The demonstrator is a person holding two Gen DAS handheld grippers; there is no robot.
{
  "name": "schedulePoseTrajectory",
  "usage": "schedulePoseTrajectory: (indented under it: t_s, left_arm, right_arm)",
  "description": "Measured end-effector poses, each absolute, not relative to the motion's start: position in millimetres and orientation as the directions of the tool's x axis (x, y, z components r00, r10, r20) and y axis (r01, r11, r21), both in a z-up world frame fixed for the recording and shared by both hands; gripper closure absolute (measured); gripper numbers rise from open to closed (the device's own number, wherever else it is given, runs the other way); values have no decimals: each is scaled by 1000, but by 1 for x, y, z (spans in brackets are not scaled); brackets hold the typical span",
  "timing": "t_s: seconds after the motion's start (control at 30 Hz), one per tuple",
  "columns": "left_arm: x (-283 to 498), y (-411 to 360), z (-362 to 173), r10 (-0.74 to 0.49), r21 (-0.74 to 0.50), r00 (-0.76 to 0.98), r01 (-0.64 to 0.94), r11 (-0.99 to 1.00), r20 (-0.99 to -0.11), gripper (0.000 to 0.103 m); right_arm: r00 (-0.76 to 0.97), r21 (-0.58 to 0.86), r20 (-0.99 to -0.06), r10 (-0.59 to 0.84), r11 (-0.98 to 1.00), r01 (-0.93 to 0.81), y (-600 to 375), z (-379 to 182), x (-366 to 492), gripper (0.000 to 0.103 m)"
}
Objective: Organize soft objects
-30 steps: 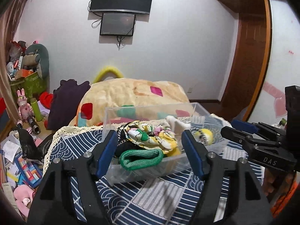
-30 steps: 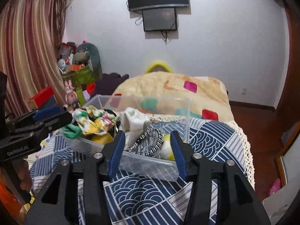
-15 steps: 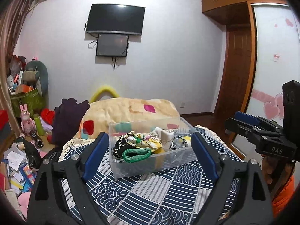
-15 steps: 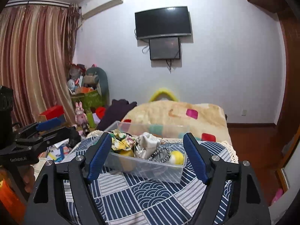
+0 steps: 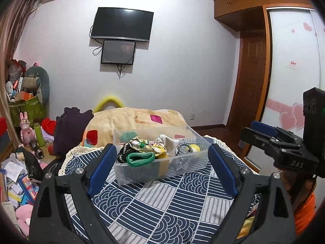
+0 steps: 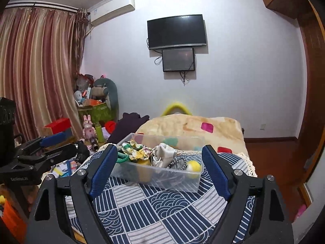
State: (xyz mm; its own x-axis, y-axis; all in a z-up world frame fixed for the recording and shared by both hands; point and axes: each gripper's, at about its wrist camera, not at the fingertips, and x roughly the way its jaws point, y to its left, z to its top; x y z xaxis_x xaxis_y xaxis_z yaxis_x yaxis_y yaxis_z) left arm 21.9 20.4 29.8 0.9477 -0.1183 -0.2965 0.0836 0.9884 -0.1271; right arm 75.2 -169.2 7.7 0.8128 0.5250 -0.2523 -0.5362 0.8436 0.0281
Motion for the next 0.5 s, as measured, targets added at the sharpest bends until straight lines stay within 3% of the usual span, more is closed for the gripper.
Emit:
schedulePoseTrajectory:
  t_s: [0.5]
  left_arm:
    - [18, 16, 26, -112, -111, 949, 82, 990, -294, 8]
  right_arm:
    - [813, 27, -258, 522, 845, -534, -171, 2, 73, 20]
